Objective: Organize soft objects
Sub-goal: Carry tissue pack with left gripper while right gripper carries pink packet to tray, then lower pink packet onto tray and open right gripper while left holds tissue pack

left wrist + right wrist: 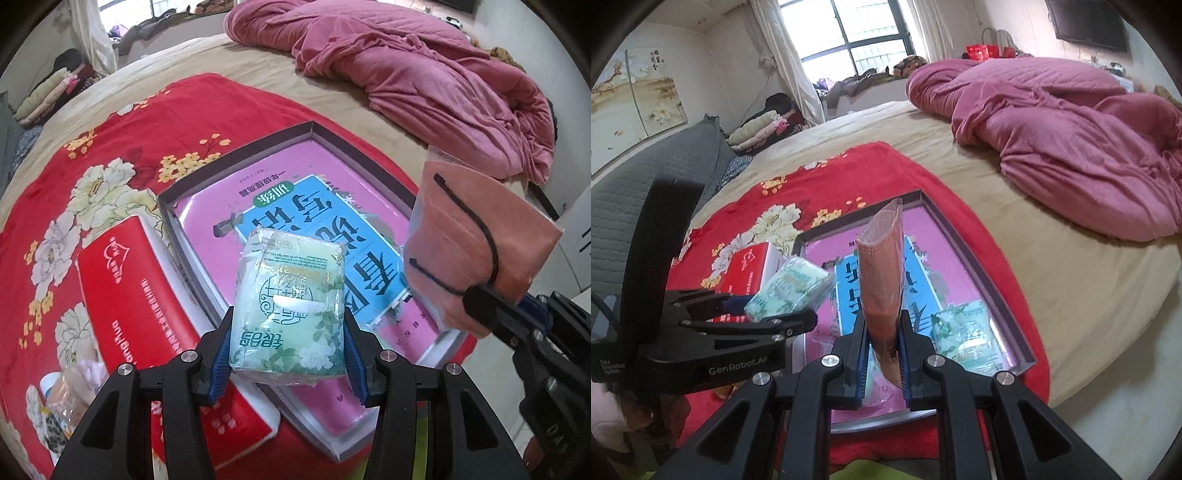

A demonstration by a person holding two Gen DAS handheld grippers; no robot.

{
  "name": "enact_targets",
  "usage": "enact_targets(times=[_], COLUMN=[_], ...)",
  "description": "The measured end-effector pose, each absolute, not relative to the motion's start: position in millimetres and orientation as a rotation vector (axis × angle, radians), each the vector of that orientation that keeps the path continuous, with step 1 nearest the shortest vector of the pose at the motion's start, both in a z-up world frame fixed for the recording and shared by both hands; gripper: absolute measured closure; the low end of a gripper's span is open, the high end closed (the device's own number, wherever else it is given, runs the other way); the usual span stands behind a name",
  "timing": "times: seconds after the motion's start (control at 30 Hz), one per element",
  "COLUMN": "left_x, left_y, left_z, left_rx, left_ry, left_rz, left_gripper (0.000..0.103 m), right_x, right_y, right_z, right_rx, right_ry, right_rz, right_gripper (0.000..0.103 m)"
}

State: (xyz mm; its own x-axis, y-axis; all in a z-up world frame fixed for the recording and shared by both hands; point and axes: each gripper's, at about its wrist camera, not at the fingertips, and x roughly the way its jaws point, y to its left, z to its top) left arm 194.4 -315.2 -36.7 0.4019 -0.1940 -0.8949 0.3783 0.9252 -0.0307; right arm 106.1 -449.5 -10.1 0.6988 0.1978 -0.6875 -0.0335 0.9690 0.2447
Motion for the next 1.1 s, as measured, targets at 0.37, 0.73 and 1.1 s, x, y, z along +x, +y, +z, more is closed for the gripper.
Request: enact_targets(times=[0.37,0.73,1.1], left_x=[204,207,207], left_y=[-327,-332,-333], left_z=[-56,-62,-63], left_rx=[0.197,0.203,0.201], left_ry=[1.128,1.138,1.143], left_rz=[-0.372,-0.377,-0.374], left_gripper=[0.05,0.05,0.05], right_x=[119,124,118], right_y=[-454,-471,-475], right_z=[-43,-62,-54], right_rx=[0.254,0.353,0.29], right_ry=[0.829,0.915,0.915], right_rz=[0.142,0.102,0.015], right_gripper=[0.088,0.088,0.061])
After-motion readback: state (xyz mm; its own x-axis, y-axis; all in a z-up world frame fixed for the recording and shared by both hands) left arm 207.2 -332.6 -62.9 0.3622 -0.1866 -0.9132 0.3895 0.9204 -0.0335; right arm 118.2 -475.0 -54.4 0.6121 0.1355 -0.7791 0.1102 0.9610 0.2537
